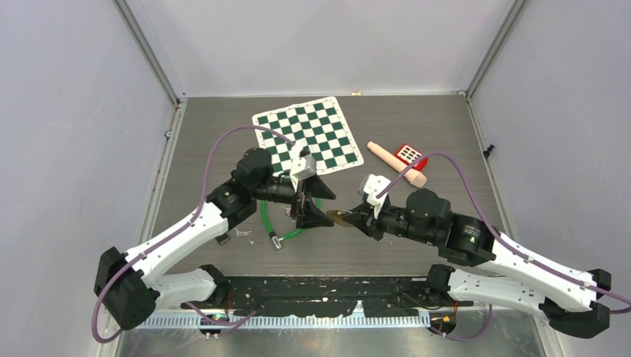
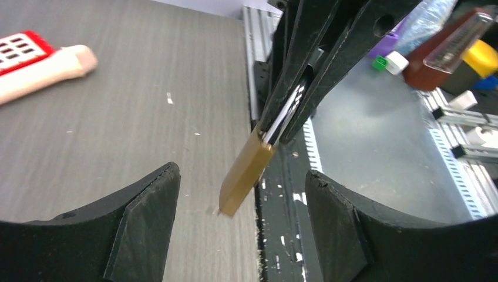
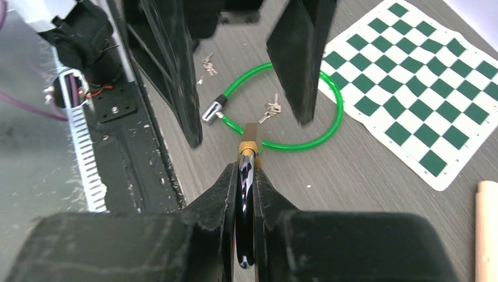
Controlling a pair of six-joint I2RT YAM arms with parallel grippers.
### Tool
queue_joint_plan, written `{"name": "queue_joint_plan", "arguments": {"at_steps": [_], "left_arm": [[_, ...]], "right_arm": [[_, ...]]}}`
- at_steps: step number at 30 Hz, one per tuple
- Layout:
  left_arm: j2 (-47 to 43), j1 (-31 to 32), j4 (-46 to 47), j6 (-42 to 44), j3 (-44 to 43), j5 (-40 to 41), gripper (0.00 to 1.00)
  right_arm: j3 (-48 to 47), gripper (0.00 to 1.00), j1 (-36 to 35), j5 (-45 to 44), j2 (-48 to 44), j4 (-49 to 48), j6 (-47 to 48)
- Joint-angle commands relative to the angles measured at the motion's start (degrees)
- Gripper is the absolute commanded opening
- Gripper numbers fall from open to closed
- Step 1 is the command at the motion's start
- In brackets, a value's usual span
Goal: Lock with the key
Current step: Lock the lock.
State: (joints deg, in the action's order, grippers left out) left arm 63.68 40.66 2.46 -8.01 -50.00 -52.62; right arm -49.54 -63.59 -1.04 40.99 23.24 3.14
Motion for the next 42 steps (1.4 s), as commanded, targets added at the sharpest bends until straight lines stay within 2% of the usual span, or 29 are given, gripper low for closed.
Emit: {"name": "queue_joint_plan", "arguments": {"at_steps": [1,3,7,10,14,19,24,29,34,35,37,38,41,42], "left_arm": [[2.9,3.61,-3.15,5.95,-4.39,-4.77,0.74],[4.79,4.6,-7.18,8.65,-6.21,-5.44,0.67],[7.7,5.04,-13.23,12.25,-8.89,-8.13,0.47],[8.11,5.16,-14.74,14.45,-8.83,-8.49,0.4],[7.95,5.13,-17.38,17.3,-8.97,-8.6,0.37],[7.41,5.13,-21.7,20.56,-9.29,-8.11,0.4],[6.57,5.13,-15.47,16.83,-7.98,-6.83,0.35],[5.92,5.13,-6.33,11.49,-5.17,-7.15,0.34],[5.66,5.06,-3.14,9.66,-3.97,-7.22,0.29],[5.65,5.04,-2.85,9.12,-3.69,-7.42,0.24],[5.46,5.07,-0.87,8.89,-3.32,-7.97,0.05],[5.28,5.04,-0.35,8.62,-3.07,-7.13,0.0],[4.5,4.98,1.25,8.45,-2.06,-2.76,0.0],[4.18,4.79,1.99,7.15,-1.85,-0.41,0.0]], "right_arm": [[-6.87,0.05,-0.03,5.93,1.93,-2.56,1.87],[-8.15,0.05,-0.04,6.41,3.5,-1.38,1.83],[-9.81,0.05,-0.04,7.12,5.13,-0.43,1.58],[-10.15,0.05,-0.06,8.13,5.28,-1.86,0.73],[-10.74,0.05,-0.04,9.07,5.89,-2.76,-0.31],[-10.77,0.05,-0.09,8.85,5.71,-3.25,-0.79],[-10.48,0.05,-0.04,9.79,5.68,-3.86,-1.37],[-9.68,0.05,-0.09,10.01,5.76,-5.52,-2.6],[-9.02,0.05,-0.05,9.8,5.25,-7.12,-3.13],[-8.96,0.05,-0.05,9.82,5.29,-7.14,-3.11],[-8.85,0.05,-0.04,9.56,5.36,-7.1,-3.11],[-8.83,0.05,-0.04,9.17,5.42,-7.1,-3.87],[-8.7,0.07,-0.04,6.43,5.22,-7.09,-5.74],[-8.58,0.16,-0.04,5.62,4.9,-7.08,-6.02]]}}
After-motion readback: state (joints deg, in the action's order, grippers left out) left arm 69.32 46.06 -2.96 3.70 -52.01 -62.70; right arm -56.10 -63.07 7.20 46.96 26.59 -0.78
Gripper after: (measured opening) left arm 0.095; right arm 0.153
